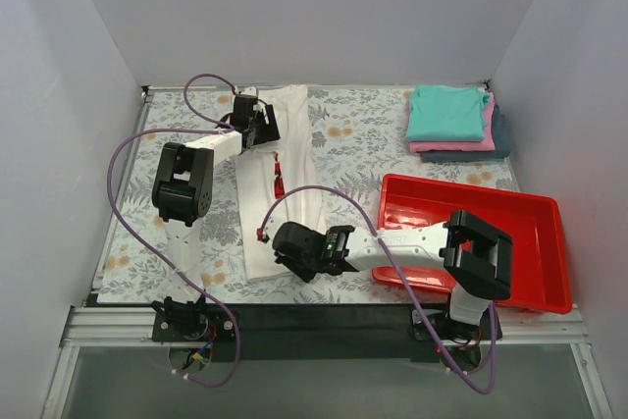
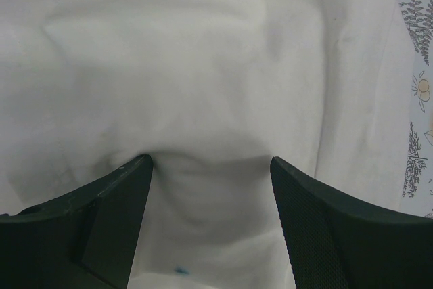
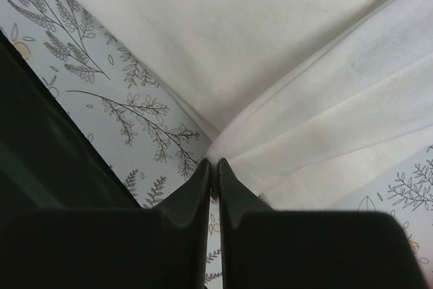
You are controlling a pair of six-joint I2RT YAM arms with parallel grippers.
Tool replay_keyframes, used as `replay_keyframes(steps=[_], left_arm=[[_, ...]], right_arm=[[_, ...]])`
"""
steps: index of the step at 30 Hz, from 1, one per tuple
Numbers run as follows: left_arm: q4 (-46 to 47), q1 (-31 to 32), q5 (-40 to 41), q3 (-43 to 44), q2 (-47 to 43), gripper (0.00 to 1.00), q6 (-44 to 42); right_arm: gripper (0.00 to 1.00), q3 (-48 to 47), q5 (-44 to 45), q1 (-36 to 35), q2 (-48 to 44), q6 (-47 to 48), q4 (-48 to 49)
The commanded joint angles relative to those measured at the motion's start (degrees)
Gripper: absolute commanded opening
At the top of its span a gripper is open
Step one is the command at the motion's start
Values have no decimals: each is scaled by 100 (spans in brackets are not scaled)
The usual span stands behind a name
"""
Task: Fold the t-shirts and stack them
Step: Fold the tshirt
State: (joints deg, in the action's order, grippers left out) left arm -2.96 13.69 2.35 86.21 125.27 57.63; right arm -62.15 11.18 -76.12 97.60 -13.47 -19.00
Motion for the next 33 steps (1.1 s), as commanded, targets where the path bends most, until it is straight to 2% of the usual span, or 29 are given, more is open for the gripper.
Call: replay_keyframes(steps=[1,6,14,21,25,28,33], left_arm=[[-381,2,-33,-149,67,65,-41],[-381,2,-50,-140,68,66,-50],[-328,-7,-103,-210,-3,66,-41],[-310,2,-129,-263,-73,66,-50],[-310,2,-129,-281,-108,66,-50],[-170,-7,-156,-447,-301,66,-15],[225,-7,-226,-877,-1188,66,29]], right_arm=[[1,-315,-292,-123,57,38,230],[4,-421,-467,-140,215,82,283],[12,-350,-827,-140,286,152,1021],[16,-719,-1074,-140,689,240,1197],[28,-737,-1074,-140,752,240,1224],[40,-632,-926,-149,541,240,1241],[48,-246,-293,-131,-239,240,1232]])
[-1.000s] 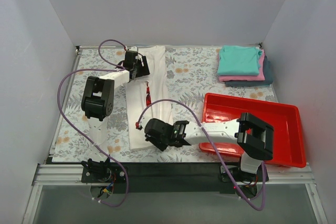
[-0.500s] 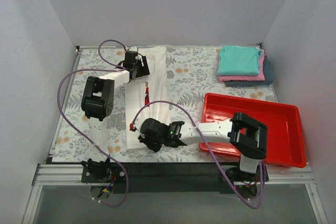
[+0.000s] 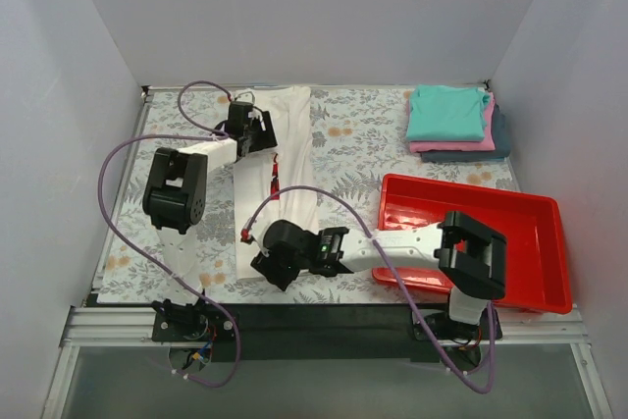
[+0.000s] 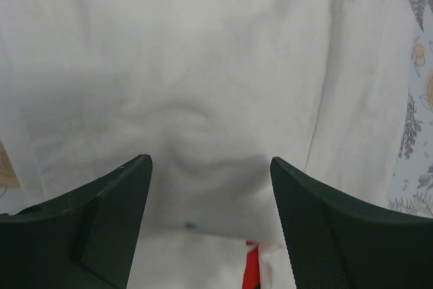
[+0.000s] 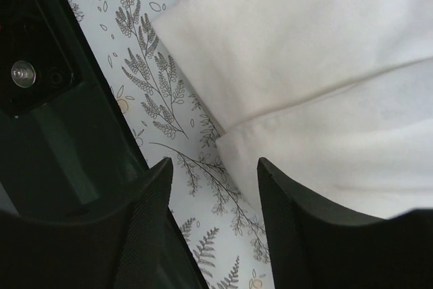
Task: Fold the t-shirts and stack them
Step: Fold the tshirt
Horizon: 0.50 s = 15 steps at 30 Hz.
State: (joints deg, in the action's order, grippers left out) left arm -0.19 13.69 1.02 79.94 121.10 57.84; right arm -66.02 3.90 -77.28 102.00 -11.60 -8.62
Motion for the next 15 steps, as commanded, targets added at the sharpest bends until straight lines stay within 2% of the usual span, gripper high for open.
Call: replay_keyframes(steps=[1,6,11,15], left_arm=[[-17,-7,-93,-477,-955,66,42],[537,2,30,-1304,-2352,66,139],[520,89,548,-2760,-3835,66,647],[257,361,1258,-3800,-4629,66,1044]], right_arm=[[50,229,645,-16,-794,52,194],[59,906,1174,203,-1480,-53,203],[62,1503,955,1010,-1779,-246,299],[63,2030,604,1460,-2060,-291,589]])
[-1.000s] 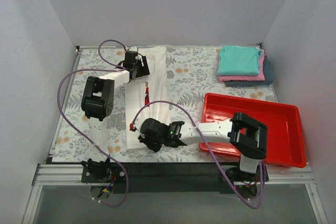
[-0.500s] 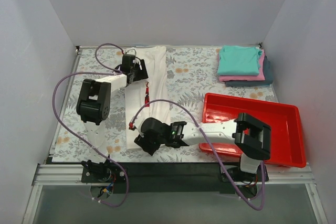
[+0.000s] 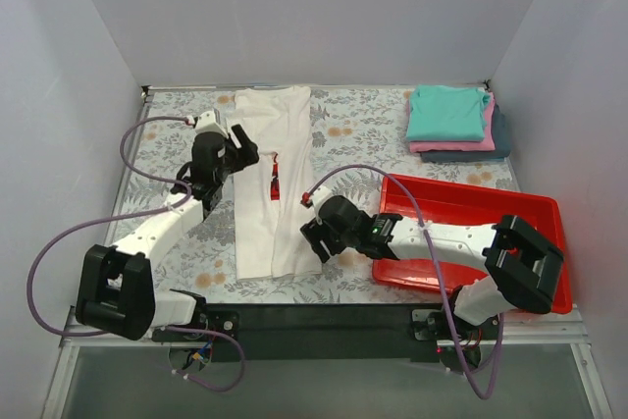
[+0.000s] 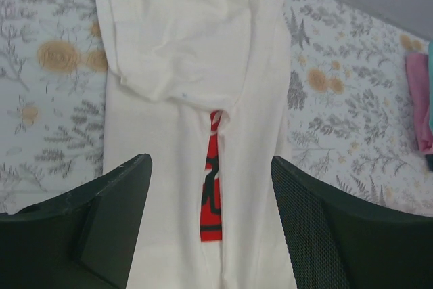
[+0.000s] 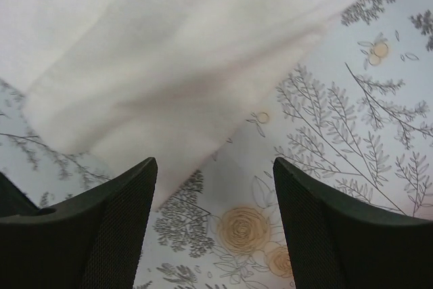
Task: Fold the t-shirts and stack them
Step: Fold the tshirt
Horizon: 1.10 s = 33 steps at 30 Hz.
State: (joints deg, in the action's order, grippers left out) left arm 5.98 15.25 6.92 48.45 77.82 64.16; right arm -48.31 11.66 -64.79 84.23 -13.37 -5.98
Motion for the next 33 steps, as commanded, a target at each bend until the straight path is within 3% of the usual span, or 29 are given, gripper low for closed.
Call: replay_keyframes(steps=[1,6,16,33], left_arm=[[-500,259,775,-826,-416,66,456],[-949,391,1241,-1688,-1067,66,764],[-1889,505,1435,-1917,-1655,66,1072],[-2944,1437,978,-2682,-2790,72,2663]], right_arm=[[63,322,-260,274,-310,-114,351],[63,770,-515,538,-459,-166,719],[59,955,-1314,529,-381,-272,1037],[58,859,-973,-16,75,-544,1107]])
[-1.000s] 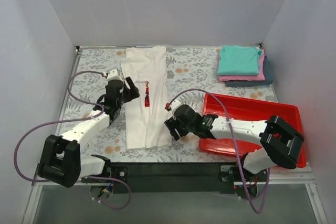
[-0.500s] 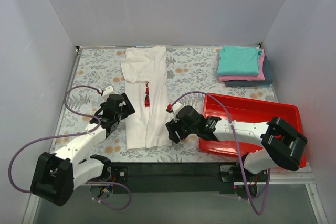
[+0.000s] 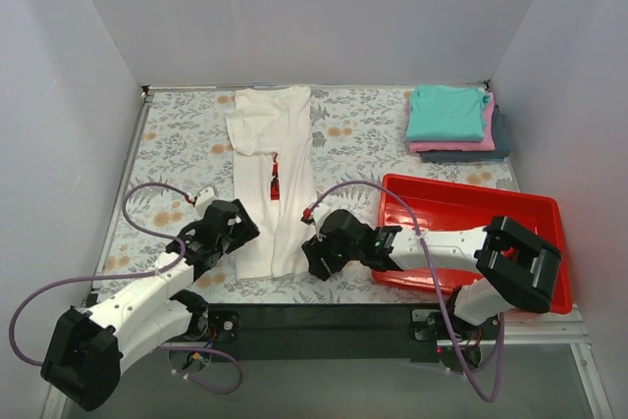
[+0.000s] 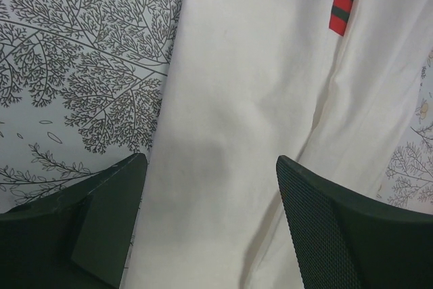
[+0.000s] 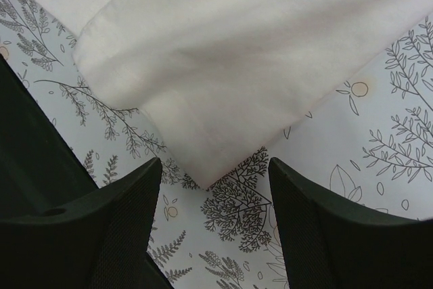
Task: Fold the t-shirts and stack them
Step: Fold the tshirt
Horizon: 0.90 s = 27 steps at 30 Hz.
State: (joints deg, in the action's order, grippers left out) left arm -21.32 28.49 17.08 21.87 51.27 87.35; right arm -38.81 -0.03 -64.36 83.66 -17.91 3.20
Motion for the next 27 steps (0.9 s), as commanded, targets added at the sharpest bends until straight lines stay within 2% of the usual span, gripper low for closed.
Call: replay_keyframes(steps=[1,3,6,13,19,27], left_arm=[[-232,156,-38,-7,-100,72,344],[-258,200,-126,10,-20,72,370],[-399,420,-100,46,112,72,502],[-487,728,190,125,208,72,599],[-505,877,225,169,296,72,608],[-557,1106,225,221,323,72,599]], right_arm=[[58,-92,240,-59,168,-90,181],[57,-57,284,-59,247,-116,190],[50,-4,390,-59,291,-116,190],[19,40,407,-59,344,-46,154],[3,-4,889,-59,318,16,-179],[1,-22,1725,-24,81,77,-900]])
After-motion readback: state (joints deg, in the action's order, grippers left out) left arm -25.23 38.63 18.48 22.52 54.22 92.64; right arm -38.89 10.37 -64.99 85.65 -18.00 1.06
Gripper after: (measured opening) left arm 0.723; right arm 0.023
